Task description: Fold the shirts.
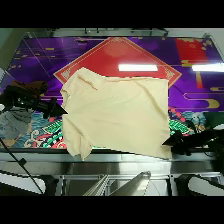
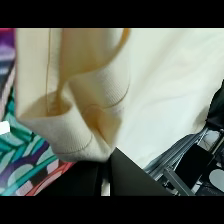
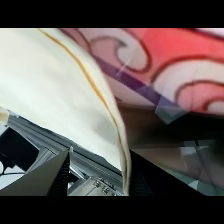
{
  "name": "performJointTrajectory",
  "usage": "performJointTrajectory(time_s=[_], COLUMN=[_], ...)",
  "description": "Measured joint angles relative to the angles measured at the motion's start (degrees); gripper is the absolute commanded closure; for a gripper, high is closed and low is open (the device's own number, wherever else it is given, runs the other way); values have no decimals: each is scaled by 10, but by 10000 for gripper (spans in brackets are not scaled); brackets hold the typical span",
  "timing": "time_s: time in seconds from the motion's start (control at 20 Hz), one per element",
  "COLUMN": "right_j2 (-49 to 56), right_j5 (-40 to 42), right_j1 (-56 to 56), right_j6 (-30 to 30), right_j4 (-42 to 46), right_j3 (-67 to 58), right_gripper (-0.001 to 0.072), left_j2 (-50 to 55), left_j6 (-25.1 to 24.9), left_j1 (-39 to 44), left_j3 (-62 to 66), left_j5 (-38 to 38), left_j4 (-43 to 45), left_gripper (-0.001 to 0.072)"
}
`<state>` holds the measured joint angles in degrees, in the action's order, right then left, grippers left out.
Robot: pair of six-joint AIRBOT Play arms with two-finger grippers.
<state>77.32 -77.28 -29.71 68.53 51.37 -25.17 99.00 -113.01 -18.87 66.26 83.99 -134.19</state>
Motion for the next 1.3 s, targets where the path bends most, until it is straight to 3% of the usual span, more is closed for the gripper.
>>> performJointTrajectory(time_s=[0.05, 0.1, 0.15, 0.3, 0.5, 0.65, 0.8, 1.05, 1.3], right_j2=[6, 12, 15, 17, -53, -150, -252, -385, -444], right_j5=[2, 10, 29, 49, -43, -81, -65, 26, 75], right_j1=[11, 23, 32, 51, 56, 37, -5, -84, -107], right_j6=[-10, -21, -35, -93, -167, -198, -244, -272, -275], right_j4=[-8, -18, -34, -103, -277, -439, -588, -664, -646], right_j3=[2, 3, 3, 3, -45, -152, -290, -445, -488], right_gripper=[447, 602, 693, 694, 694, 694, 694, 693, 693], left_j2=[0, -1, -1, -3, -56, -143, -255, -406, -473], left_j6=[0, 0, 0, -5, -31, -34, -38, -46, -38], left_j1=[0, 0, 0, -1, -8, -8, -7, -40, -94], left_j3=[0, 0, 0, 1, 35, 107, 202, 373, 463], left_j5=[0, 0, 0, 13, 93, 162, 172, 127, 101], left_j4=[-1, -2, -2, -17, -129, -189, -222, -240, -245], left_gripper=[693, 693, 689, 684, 682, 682, 681, 680, 678])
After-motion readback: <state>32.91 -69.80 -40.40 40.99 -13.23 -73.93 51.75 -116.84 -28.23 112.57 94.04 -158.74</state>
